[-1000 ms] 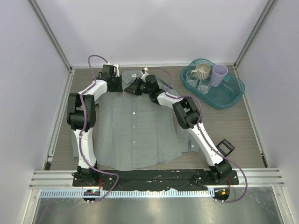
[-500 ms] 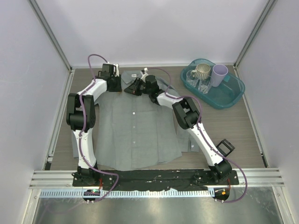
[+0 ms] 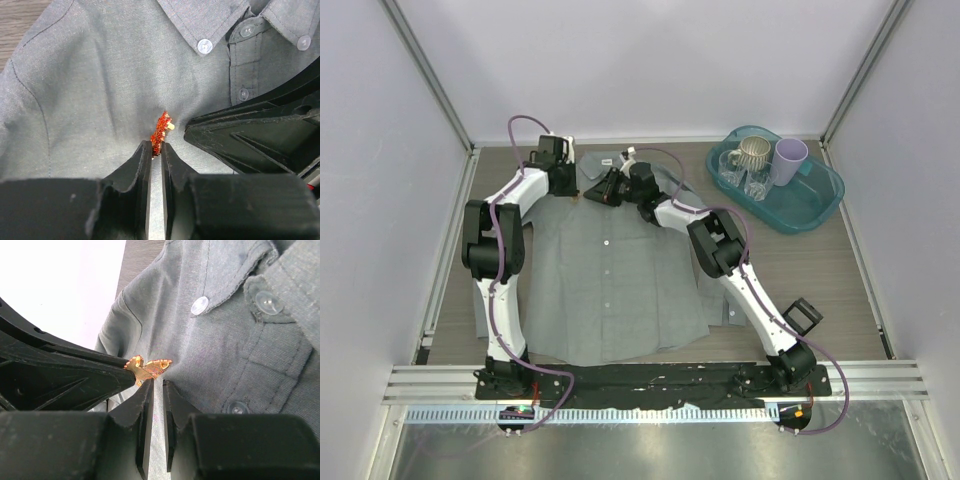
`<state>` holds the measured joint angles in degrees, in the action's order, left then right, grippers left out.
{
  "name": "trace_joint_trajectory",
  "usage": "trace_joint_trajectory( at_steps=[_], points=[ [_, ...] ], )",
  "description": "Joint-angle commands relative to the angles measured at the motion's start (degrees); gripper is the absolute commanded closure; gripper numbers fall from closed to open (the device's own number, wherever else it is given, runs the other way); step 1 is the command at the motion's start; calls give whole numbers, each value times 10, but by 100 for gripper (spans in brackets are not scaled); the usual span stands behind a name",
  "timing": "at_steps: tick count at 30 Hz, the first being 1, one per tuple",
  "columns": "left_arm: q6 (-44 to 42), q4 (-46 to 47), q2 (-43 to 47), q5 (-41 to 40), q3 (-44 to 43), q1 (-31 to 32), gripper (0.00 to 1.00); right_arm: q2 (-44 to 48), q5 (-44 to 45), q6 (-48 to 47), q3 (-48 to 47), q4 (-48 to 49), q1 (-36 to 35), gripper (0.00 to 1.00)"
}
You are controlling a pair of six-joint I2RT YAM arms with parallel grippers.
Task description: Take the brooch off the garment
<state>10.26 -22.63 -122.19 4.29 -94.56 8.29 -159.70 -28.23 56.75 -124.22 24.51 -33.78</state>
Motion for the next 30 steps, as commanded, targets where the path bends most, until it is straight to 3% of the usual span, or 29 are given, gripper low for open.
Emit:
trace_joint_trajectory(
  at_steps=[1,13,22,30],
  points=[
    [5,1,31,3,-19,0,87,-8,-7,13,-25,31,-4,81],
    [23,7,42,30,-2,1,99,-25,-10,28,-47,38,-11,81],
    [14,21,44,42,9,3,100,-33,-10,33,-54,38,-11,82],
    [-45,63,68,19,49,17,100,-39,-17,39,-61,36,-11,86]
  ],
)
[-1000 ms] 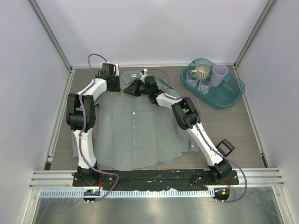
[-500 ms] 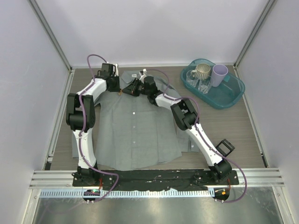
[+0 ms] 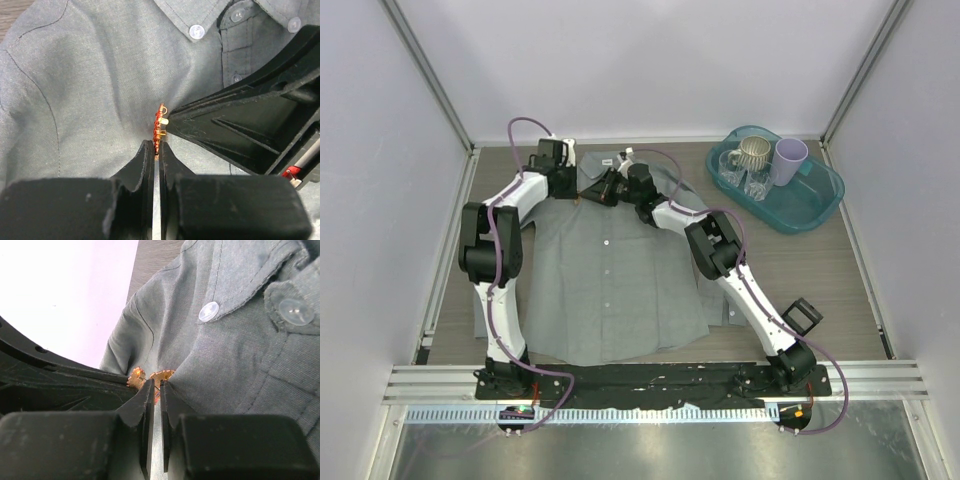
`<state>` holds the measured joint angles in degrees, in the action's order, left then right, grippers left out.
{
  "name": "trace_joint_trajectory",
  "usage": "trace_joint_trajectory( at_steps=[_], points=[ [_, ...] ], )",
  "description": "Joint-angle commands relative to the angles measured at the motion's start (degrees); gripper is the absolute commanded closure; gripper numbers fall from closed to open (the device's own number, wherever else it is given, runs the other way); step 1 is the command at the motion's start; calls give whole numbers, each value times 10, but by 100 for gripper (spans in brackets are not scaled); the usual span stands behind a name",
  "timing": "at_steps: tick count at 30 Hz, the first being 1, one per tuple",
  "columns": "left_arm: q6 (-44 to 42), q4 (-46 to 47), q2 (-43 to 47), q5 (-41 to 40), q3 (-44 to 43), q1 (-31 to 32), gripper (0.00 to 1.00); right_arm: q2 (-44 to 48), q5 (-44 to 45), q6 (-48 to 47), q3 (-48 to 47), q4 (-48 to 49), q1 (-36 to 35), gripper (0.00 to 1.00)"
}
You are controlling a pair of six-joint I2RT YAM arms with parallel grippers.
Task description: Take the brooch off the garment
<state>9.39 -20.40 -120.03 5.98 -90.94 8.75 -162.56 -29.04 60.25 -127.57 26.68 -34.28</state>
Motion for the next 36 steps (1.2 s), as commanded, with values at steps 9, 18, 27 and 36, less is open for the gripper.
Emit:
trace_joint_trajectory(
  at_steps=[9,18,27,36],
  points=[
    [-53,45,45,10,11,14,100,-20,-18,4,-44,9,-8,89],
    [-52,27,35,4,-6,14,100,-9,-30,-25,-42,1,-12,89],
    [-46,3,27,-23,-21,14,100,6,-36,-29,-13,18,-13,89],
    [-33,-23,15,-52,-37,13,100,22,-16,-29,14,15,-9,79]
  ],
)
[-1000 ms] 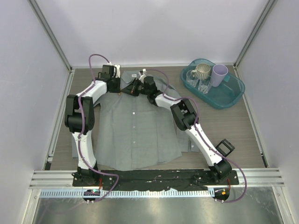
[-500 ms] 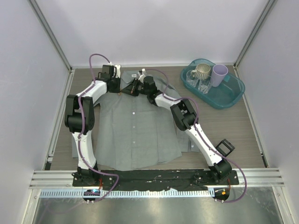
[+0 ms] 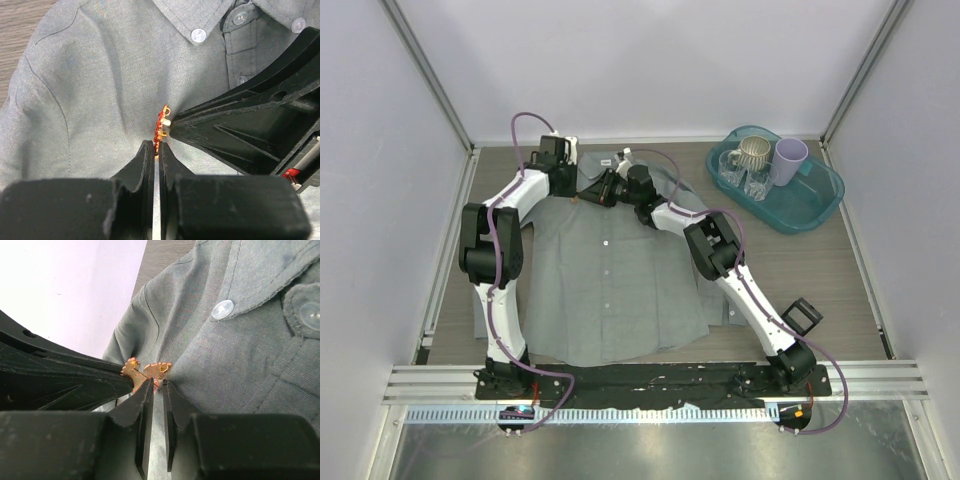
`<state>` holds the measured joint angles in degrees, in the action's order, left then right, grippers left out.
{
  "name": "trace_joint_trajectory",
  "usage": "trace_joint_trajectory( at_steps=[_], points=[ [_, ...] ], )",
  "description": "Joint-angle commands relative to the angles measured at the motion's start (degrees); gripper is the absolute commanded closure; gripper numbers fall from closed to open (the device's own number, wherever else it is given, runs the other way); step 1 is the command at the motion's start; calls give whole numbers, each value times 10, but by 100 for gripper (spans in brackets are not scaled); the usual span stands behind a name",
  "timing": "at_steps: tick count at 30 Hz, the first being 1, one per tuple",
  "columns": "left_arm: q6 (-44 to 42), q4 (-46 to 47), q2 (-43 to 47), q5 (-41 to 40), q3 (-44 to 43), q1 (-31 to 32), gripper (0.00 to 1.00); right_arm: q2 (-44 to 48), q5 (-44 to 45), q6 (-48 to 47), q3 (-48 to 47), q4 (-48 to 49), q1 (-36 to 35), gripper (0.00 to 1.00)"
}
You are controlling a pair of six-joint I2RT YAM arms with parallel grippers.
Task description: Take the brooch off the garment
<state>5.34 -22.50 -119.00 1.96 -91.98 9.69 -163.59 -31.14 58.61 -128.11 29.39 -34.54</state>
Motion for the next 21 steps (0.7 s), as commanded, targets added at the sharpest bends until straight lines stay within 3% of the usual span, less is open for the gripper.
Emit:
trace_joint_trajectory(
  at_steps=[1,8,15,21],
  points=[
    [7,-1,3,-11,-27,3,100,34,9,-14,25,-12,-5,78],
    [11,-7,-1,1,-29,2,100,34,11,-20,19,-13,-3,68],
    [5,7,10,2,-13,4,100,18,9,20,13,8,2,76],
    [5,8,10,9,-13,5,100,11,3,15,-4,-4,1,76]
  ],
)
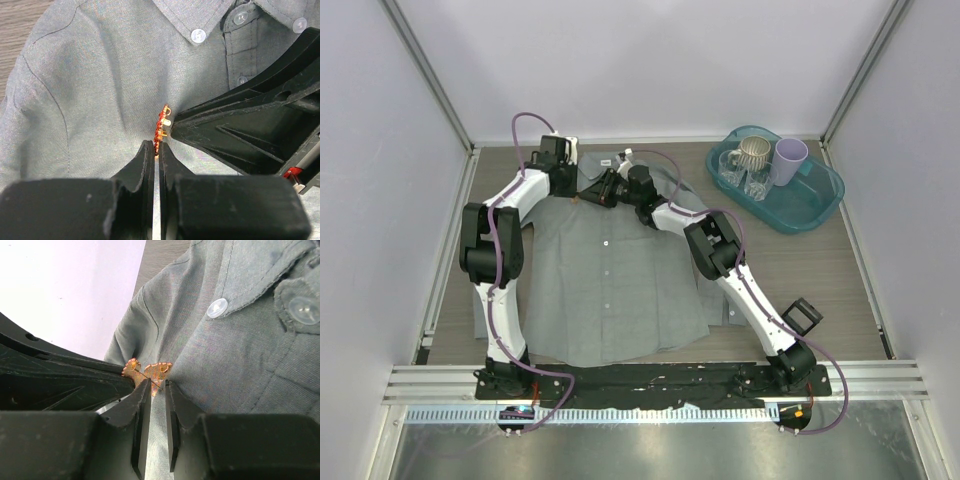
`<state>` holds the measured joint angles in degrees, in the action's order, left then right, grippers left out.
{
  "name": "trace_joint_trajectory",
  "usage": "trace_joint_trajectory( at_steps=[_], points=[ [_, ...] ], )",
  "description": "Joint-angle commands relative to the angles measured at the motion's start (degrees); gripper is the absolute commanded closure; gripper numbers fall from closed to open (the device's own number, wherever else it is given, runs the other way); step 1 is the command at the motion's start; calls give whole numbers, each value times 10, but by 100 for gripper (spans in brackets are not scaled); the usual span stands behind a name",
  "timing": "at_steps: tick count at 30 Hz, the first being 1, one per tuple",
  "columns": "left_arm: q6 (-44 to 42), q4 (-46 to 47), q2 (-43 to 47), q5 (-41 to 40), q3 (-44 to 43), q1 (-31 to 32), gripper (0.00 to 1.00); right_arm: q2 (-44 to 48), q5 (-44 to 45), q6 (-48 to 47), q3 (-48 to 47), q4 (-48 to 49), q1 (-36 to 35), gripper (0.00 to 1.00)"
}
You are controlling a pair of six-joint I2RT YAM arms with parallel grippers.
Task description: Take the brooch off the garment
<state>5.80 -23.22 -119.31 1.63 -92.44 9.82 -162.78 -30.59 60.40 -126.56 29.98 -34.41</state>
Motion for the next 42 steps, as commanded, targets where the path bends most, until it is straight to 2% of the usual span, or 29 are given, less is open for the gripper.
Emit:
trace_joint_trajectory(
  at_steps=[1,7,19,33,39,42],
  points=[
    [1,16,13,14,-8,4,100,2,-3,-6,-23,-17,0,76],
    [-4,20,15,19,-4,9,100,1,-1,-24,-38,-42,-4,76],
    [-12,11,10,7,-12,13,100,-7,-41,-76,-75,-69,-14,85],
    [-13,12,14,37,-6,20,100,-19,-31,-141,-121,-131,-26,86],
    [-26,11,14,39,1,30,100,-20,-33,-157,-122,-129,-30,99],
    [-26,7,12,35,-3,31,100,-15,-36,-178,-121,-135,-33,99]
  ],
)
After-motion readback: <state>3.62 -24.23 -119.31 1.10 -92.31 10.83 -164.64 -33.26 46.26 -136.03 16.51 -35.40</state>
